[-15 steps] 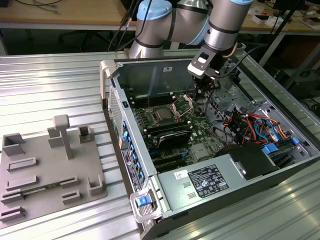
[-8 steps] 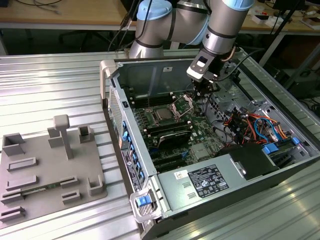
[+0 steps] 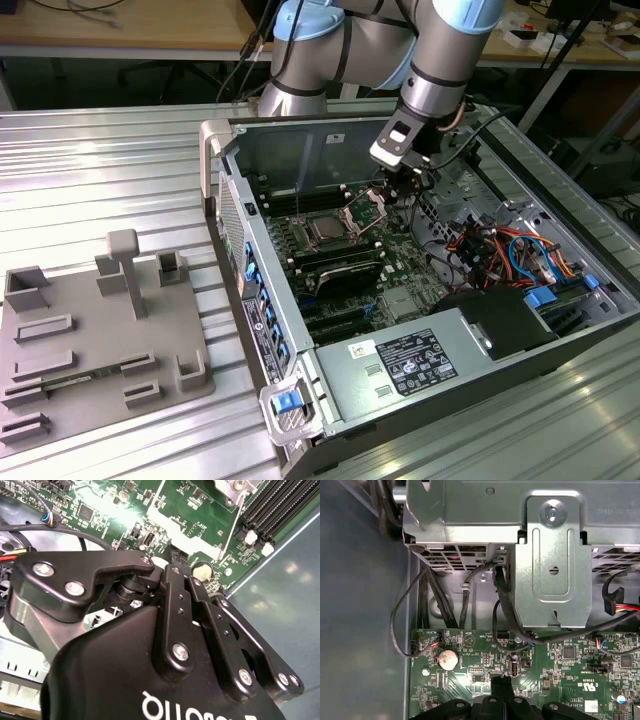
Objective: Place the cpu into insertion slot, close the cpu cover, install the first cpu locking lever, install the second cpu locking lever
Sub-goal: 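Close the cpu cover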
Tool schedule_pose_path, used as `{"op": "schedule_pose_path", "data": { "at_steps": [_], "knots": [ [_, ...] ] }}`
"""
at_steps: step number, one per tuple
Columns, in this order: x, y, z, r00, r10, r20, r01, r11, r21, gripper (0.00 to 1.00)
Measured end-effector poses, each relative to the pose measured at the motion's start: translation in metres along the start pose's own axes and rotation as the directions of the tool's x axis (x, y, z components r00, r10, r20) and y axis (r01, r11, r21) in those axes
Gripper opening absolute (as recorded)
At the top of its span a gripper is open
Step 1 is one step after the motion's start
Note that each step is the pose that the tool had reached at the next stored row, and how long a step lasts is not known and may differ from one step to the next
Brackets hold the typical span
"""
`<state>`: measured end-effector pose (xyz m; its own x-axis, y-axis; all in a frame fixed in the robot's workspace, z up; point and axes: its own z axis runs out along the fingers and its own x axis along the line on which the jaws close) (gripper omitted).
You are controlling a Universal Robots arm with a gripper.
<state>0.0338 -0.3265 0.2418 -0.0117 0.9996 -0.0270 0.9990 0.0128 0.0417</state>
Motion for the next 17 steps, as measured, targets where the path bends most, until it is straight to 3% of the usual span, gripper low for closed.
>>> {"op": "schedule_pose_path", "data": {
  "at_steps": [17],
  "knots": [
    [0.0003, -0.0111, -0.0007, 1.0000, 0.000, 0.0000, 0.000, 1.0000, 0.0000, 0.11]
  ]
}}
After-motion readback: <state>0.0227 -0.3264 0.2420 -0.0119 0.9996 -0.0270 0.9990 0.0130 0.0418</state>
